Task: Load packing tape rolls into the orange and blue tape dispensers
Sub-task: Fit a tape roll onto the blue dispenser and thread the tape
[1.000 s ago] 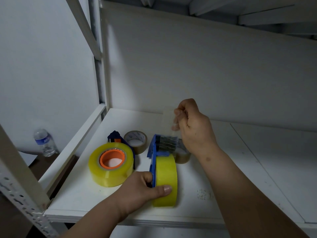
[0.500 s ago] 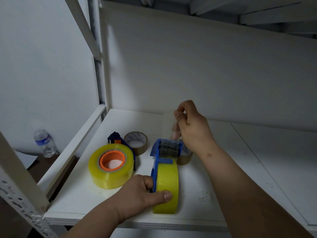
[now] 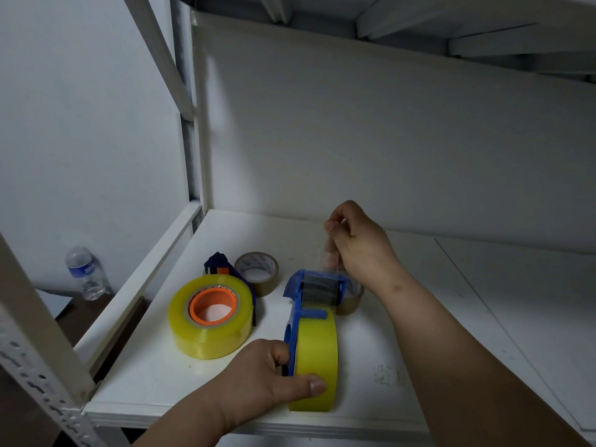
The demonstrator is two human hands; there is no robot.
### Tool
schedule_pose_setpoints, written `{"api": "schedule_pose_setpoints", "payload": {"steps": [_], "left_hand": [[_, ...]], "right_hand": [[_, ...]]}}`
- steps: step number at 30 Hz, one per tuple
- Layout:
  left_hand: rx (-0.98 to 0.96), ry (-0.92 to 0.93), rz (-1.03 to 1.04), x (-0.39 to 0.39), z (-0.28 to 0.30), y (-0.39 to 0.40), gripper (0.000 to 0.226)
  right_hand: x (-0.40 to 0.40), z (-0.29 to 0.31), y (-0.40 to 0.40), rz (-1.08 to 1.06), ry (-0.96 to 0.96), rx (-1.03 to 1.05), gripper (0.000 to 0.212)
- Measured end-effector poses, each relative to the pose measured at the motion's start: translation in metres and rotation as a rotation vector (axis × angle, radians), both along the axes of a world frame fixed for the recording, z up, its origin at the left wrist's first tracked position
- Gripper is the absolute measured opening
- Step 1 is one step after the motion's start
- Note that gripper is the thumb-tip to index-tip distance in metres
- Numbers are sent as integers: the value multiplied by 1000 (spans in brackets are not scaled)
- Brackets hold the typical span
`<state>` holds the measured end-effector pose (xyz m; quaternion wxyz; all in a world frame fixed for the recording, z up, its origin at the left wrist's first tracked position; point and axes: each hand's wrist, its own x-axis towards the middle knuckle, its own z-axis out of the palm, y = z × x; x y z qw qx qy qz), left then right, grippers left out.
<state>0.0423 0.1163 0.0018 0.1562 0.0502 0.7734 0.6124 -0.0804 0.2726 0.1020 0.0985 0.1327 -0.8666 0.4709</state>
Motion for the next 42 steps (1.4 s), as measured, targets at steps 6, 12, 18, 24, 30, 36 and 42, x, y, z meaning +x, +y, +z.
{"api": "schedule_pose_setpoints", "payload": {"steps": [6, 12, 18, 24, 30, 36, 42], "left_hand": [[9, -31, -17, 3, 1, -1, 44], [-10, -15, -24, 7, 1, -1, 55], [-15, 3, -49, 11, -2, -2, 54], [-15, 7, -46, 13, -1, -1, 57], [-17, 21, -35, 14, -2, -1, 68], [-25, 38, -57, 14, -3, -3, 69], [9, -4, -36, 8, -4, -3, 55]], "right_hand": [[4, 2, -1, -9, -70, -44, 17], [6, -1, 0, 2, -242, -71, 17], [8, -10, 0, 9, -411, 52, 16], [12, -16, -4, -14, -549, -110, 19], [12, -15, -1, -15, -563, -12, 24], [24, 3, 10, 104, -295, -160, 27], [46, 0, 9, 301, -433, 271, 72]]}}
